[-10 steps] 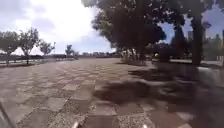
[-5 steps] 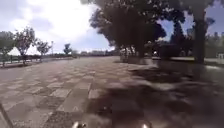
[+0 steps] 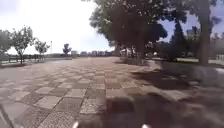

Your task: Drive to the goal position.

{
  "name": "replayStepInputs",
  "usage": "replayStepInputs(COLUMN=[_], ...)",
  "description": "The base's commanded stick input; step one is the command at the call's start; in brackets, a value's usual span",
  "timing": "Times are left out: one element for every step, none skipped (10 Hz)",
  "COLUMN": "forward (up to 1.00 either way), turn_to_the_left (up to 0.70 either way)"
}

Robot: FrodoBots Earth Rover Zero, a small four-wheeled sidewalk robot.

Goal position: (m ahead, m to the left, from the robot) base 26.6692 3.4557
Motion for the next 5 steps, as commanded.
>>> replayStepInputs(forward=[0.70, 0.70, 0.70, 0.70, 0.70], turn_to_the_left=[0.00, 0.00, 0.22, 0.35, 0.35])
